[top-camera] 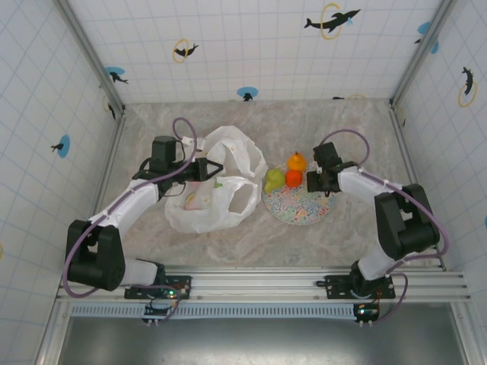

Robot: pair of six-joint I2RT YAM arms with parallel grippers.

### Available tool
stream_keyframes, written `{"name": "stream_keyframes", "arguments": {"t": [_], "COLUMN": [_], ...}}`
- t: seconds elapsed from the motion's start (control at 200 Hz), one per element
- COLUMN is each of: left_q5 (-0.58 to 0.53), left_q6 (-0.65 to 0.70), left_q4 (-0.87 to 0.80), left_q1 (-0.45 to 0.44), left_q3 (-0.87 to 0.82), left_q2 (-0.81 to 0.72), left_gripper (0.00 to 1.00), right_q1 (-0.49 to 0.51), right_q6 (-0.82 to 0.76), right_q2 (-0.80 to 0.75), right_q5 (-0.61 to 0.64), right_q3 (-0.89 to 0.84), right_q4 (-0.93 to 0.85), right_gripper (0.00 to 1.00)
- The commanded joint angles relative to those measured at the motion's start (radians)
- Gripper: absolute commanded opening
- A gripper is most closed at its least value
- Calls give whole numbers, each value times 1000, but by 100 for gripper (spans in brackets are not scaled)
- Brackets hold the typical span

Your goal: Place the fruits into the plastic bag

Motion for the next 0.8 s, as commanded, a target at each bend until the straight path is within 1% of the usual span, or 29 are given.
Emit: {"name": "stream_keyframes", "arguments": {"t": [0.0,0.12,0.23,0.325,0.45,0.555,0.676,0.786,0.796], "left_q5": [4,9,12,19,23,26,29,33,32], "left_q6": [-4,-7,-8,-10,-12,-13,-16,-19,-19], "left_q4": [-13,-11,-10,-7,-3,-2,1,4,5], "left_q1": [-6,-6,-7,-6,-6,-8,-6,-7,-7], "left_q3": [1,1,1,-1,-1,-1,-2,-4,-4], "left_q2": [-2,-2,-2,-3,-6,-8,-9,-11,-12], "left_gripper": [0,0,0,0,0,0,0,0,0], "right_q1": [-1,29,102,176,282,355,407,437,440], "right_q6": [-5,-41,-65,-50,-45,-61,-61,-41,-38], "right_q2": [-122,-251,-350,-387,-346,-281,-216,-166,-162], "right_q5": [40,-32,-116,-213,-264,-277,-303,-321,-323], "right_q3": [-36,-78,-115,-140,-125,-98,-77,-65,-63], "right_q4": [-8,38,130,233,302,328,362,414,438], "right_gripper": [62,60,59,59,59,58,58,58,58]}}
